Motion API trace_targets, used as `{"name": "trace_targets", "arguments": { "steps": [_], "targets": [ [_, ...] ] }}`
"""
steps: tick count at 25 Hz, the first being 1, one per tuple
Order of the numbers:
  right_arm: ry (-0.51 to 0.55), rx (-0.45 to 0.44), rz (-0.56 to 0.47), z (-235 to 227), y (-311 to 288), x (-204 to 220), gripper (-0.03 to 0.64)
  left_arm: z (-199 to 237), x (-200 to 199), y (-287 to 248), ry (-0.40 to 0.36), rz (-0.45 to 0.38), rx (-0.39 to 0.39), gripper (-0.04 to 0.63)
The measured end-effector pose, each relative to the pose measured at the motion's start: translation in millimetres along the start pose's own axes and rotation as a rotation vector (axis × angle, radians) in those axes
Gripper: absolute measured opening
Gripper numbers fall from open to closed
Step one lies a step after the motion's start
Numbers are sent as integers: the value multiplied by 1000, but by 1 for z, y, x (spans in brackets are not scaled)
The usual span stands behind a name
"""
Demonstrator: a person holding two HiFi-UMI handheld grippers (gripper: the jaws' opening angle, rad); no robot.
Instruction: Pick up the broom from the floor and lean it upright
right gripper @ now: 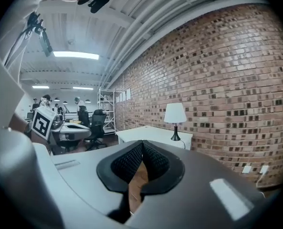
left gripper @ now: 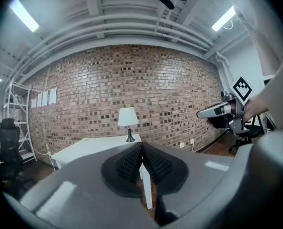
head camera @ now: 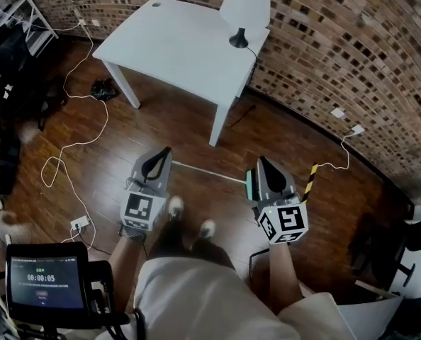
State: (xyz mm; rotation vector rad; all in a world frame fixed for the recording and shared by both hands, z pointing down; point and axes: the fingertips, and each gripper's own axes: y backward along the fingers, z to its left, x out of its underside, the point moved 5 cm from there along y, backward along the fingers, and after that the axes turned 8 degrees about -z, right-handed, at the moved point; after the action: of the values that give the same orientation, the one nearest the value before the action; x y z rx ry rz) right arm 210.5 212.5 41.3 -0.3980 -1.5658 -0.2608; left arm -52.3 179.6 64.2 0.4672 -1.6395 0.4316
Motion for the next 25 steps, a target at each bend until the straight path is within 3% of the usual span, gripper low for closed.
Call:
{"name": "trace_targets", "arguments": {
  "steps": [12,17,25],
  "targets": [
    [-23,-117,195,18,-158,107,35,68,137,-64,99,161,36,2],
    [-17,-186,289,31,-212,177,43,94,208,-84,136,226,30,2],
    [-11,-324,507,53,-272,327,49,124,343,-96,189,362,17,2]
  ]
}}
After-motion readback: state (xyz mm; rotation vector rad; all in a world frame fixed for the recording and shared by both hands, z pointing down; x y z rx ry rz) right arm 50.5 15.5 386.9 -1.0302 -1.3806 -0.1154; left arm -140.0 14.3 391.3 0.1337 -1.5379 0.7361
